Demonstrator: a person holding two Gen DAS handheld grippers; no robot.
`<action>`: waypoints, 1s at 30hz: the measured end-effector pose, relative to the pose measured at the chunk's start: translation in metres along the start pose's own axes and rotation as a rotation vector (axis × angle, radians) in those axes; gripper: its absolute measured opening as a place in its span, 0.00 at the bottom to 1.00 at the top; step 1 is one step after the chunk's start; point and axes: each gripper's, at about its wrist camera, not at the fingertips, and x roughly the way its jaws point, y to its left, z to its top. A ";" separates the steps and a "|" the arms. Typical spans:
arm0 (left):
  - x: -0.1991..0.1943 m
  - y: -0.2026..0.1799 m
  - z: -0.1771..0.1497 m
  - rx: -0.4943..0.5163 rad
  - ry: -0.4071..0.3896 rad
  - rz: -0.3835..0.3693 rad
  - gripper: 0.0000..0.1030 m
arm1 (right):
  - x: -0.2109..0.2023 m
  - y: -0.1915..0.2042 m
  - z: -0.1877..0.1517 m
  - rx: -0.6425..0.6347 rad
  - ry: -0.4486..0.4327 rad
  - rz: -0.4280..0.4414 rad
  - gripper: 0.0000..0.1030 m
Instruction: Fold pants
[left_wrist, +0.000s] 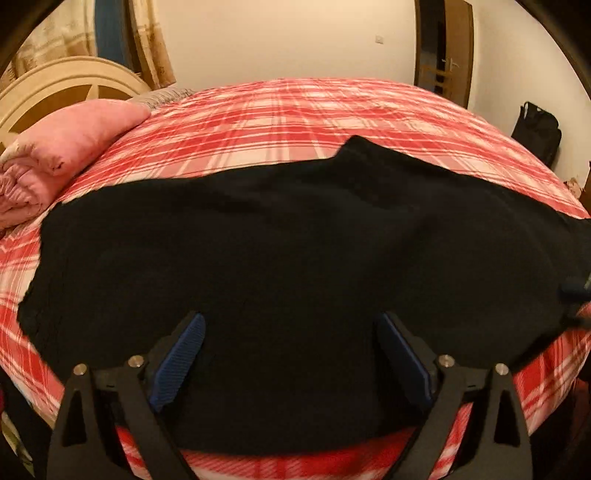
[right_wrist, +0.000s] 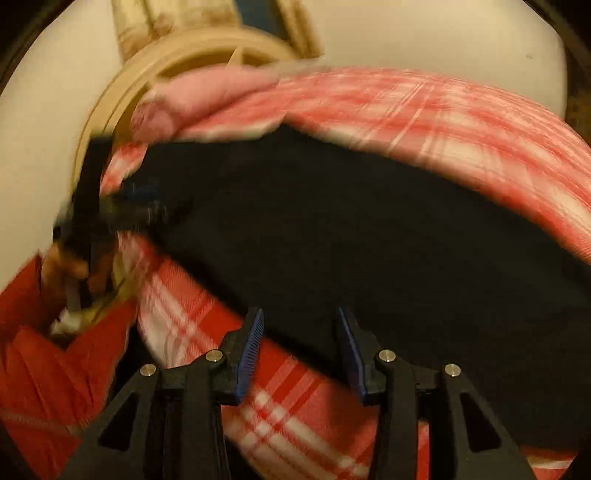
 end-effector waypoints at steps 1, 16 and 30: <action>-0.001 0.007 -0.002 -0.014 0.008 0.004 0.96 | -0.002 0.002 0.000 -0.019 0.004 0.001 0.42; 0.002 0.143 0.017 -0.375 -0.036 0.281 0.95 | 0.056 0.023 0.131 0.089 -0.159 0.161 0.42; 0.003 0.149 0.014 -0.407 -0.044 0.309 1.00 | 0.056 -0.030 0.167 0.303 -0.264 0.103 0.43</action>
